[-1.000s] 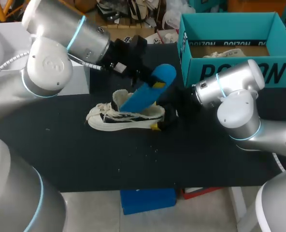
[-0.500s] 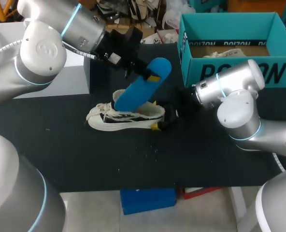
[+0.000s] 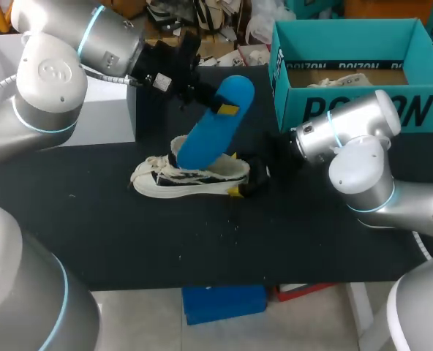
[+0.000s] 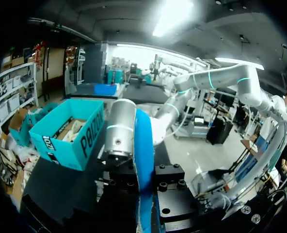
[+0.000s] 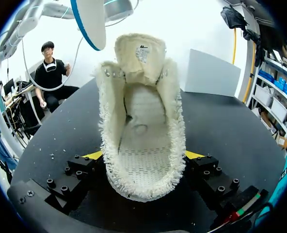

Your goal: Take the shoe out of the shoebox, open the shoe tongue, remove and reinsert the insole, then place the shoe into the shoebox

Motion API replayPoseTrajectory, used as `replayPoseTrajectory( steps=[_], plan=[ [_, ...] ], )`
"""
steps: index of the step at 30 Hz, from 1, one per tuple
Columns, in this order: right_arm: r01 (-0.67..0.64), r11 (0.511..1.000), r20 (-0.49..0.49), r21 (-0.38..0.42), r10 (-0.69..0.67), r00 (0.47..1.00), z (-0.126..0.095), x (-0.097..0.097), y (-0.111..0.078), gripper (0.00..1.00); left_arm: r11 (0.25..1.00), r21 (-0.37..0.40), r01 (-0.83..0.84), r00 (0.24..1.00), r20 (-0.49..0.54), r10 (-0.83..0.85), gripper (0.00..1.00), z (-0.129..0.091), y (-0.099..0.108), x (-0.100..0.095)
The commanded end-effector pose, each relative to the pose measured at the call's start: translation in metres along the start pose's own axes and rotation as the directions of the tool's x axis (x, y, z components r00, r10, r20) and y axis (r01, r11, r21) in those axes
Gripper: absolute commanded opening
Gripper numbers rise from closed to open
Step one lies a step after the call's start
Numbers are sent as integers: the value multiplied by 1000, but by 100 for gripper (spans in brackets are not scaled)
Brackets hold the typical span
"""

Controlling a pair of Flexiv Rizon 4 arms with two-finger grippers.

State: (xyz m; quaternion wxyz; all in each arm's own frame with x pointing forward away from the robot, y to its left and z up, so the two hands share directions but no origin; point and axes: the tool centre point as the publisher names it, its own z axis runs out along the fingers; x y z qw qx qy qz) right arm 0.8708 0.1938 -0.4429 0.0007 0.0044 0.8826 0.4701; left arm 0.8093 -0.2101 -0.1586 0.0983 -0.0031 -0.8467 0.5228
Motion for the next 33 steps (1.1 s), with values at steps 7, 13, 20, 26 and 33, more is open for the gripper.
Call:
replayPoseTrajectory(
  steps=[7, 13, 20, 26, 33],
  plan=[
    [-1, 1000, 1, 3, 1, 1000, 2, 0, -1, 0, 980, 198, 0, 999, -38, 8, 0, -20, -32, 26],
    [-1, 1000, 1, 3, 1, 1000, 2, 0, -1, 0, 980, 198, 0, 999, -38, 8, 0, -20, -32, 26],
    [-1, 1000, 1, 3, 1, 1000, 2, 0, -1, 0, 979, 203, 7, 999, -37, 0, 0, -21, -31, 27],
    [-1, 1000, 1, 3, 1, 1000, 2, 0, -1, 0, 927, 360, 106, 993, -82, -82, 0, -34, -45, 38],
    [-1, 1000, 1, 3, 1, 1000, 2, 0, -1, 0, 901, 395, 181, 980, -147, -133, 0, -45, -80, 55]
  ],
)
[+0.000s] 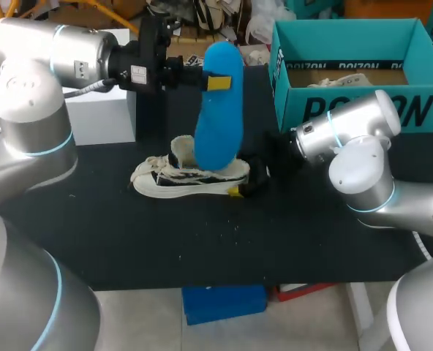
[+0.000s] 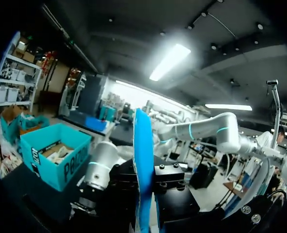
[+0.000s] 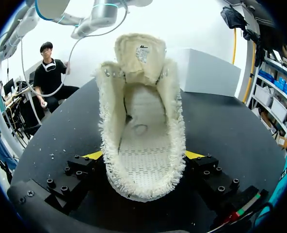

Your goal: Take the shoe out of the shoebox, open the shoe tongue, remove and reinsert the insole, then place the shoe into the shoebox

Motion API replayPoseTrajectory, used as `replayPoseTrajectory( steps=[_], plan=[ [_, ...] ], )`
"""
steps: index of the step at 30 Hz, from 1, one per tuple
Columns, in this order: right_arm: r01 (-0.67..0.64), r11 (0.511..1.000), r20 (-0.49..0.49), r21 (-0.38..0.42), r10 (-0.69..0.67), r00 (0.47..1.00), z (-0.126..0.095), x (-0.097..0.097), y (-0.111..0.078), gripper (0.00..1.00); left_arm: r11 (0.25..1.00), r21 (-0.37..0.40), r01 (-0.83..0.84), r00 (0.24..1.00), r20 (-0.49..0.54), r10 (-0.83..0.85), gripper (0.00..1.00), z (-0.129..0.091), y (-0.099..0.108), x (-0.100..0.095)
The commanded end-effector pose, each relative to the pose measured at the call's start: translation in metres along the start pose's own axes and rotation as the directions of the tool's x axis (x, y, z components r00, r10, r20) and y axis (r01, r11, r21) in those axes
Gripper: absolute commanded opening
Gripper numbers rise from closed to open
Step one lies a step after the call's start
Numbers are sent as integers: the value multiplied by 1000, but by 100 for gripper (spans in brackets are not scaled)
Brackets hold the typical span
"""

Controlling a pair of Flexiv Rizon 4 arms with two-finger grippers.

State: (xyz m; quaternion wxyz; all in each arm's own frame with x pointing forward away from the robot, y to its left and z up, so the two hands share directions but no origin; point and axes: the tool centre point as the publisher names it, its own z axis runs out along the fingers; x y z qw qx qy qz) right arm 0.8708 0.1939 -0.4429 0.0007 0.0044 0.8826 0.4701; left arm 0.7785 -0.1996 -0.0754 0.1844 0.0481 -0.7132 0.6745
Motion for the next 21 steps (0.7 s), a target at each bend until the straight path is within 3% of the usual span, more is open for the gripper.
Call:
replayPoseTrajectory(
  steps=[1, 7, 21],
  plan=[
    [-2, 1000, 1, 3, 2, 1000, 2, 0, -1, 0, 1000, 8, 14, 1000, 0, -14, 0, 3, -17, 16],
    [-2, 1000, 1, 3, 2, 1000, 2, 0, -1, 0, 1000, -5, 14, 1000, -11, -14, 0, 6, -40, 34],
    [-2, 1000, 1, 3, 2, 1000, 2, 0, -1, 0, 997, 56, -54, 998, 12, 54, 0, 4, -91, 69]
  ],
)
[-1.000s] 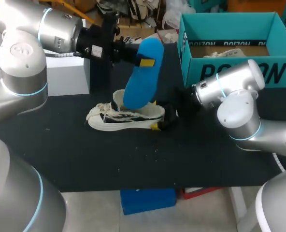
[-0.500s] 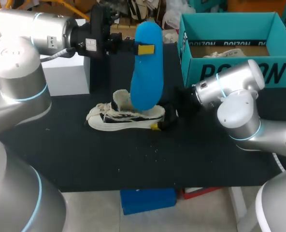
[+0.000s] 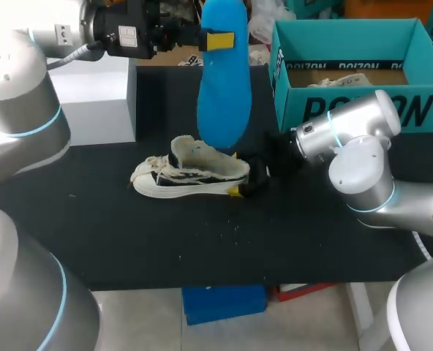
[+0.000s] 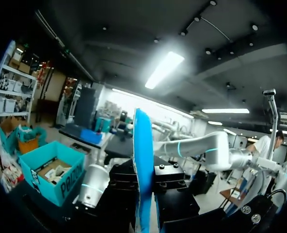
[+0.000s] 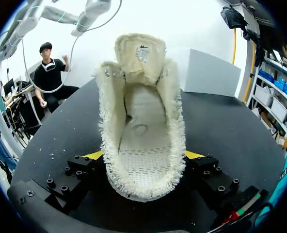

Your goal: Take the shoe out of the shoebox, open the shoe tongue, remove and reinsert the insole, then place the shoe into the shoebox

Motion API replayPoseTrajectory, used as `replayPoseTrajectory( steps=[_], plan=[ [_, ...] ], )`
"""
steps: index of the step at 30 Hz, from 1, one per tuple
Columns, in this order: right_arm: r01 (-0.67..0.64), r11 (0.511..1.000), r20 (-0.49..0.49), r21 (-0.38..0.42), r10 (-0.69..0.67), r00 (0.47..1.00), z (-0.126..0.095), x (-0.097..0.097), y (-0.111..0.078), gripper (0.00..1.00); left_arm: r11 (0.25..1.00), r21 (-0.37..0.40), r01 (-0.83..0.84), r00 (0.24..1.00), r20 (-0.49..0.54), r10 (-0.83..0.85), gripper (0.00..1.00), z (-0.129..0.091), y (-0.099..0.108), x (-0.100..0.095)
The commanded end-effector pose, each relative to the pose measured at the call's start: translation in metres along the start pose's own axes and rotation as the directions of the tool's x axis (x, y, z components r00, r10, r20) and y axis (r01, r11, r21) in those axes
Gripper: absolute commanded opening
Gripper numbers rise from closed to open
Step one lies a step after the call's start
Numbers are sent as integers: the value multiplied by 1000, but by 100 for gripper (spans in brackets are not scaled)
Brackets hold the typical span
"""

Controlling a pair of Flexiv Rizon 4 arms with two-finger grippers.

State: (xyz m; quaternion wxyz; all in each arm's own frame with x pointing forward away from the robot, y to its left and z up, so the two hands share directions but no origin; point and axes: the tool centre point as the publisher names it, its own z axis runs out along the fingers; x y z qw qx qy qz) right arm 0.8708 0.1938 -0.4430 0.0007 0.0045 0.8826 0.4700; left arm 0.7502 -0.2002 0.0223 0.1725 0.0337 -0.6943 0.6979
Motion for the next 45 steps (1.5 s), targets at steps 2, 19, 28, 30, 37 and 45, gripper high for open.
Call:
replayPoseTrajectory(
  steps=[2, 19, 28, 30, 37, 45],
  plan=[
    [-1, 1000, 1, 3, 1, 1000, 2, 0, -1, 0, 1000, 20, -13, 1000, 5, 13, 0, 0, -14, 14],
    [-1, 1000, 1, 3, 1, 1000, 2, 0, -1, 0, 995, 100, -31, 999, -15, 33, 0, -6, -33, 23],
    [13, 995, -9, 95, -12, 1000, -8, 3, 0, 92, 995, 100, -31, 999, -15, 33, 0, -6, -33, 23],
    [28, 989, -20, 144, -25, 999, -14, 3, 2, 100, 995, 100, -31, 999, -15, 33, 0, -6, -33, 23],
    [78, 953, -47, 293, -67, 997, -31, 5, 13, 100, 995, 100, -31, 999, -15, 33, 0, -6, -33, 23],
    [54, 856, -72, 514, -20, 997, -43, 6, 27, 100, 995, 100, -31, 999, -15, 33, 0, -6, -33, 23]
  ],
)
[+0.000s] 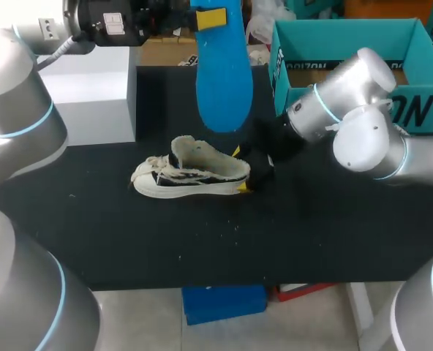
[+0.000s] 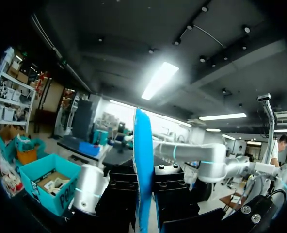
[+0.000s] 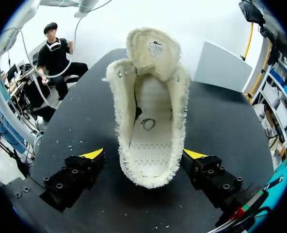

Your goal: Take the shoe out of the shoebox, open the shoe tongue, remove and reinsert the insole, then place the shoe into the shoebox

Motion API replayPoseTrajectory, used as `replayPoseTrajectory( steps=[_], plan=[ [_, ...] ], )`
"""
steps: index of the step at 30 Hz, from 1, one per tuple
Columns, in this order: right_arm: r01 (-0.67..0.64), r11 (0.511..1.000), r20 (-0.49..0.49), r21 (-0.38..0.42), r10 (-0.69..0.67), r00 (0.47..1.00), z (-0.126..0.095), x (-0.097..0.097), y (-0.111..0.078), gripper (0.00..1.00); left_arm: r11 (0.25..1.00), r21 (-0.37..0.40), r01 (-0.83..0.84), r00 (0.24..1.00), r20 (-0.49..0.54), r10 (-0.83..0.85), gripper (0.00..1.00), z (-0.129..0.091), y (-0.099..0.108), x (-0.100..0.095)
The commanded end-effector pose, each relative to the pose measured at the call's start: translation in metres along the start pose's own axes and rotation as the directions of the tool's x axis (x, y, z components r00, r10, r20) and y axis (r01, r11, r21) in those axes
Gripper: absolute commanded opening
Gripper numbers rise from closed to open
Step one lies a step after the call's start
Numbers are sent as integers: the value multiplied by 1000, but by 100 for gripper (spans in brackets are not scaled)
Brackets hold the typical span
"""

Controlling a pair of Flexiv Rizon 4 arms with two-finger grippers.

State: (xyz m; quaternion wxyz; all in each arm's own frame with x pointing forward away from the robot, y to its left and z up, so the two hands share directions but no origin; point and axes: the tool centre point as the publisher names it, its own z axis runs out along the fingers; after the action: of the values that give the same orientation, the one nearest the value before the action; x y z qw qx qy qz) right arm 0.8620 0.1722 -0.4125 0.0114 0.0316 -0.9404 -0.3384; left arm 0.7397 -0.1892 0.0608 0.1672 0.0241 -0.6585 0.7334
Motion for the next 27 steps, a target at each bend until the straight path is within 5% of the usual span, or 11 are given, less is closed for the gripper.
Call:
replayPoseTrajectory(
  steps=[1, 13, 27],
  plan=[
    [-13, 962, -17, 272, 19, 1000, -13, -3, 14, 100, 1000, 3, -2, 1000, 5, 2, 0, 2, 1, 0],
    [-25, 804, 23, 595, 14, 1000, -23, -6, 24, 100, 1000, 3, -2, 1000, 5, 2, 0, 2, 1, 0],
    [7, 741, -13, 672, 3, 1000, -12, -13, 33, 100, 1000, 3, -2, 1000, 5, 2, 0, 2, 1, 0]
  ],
)
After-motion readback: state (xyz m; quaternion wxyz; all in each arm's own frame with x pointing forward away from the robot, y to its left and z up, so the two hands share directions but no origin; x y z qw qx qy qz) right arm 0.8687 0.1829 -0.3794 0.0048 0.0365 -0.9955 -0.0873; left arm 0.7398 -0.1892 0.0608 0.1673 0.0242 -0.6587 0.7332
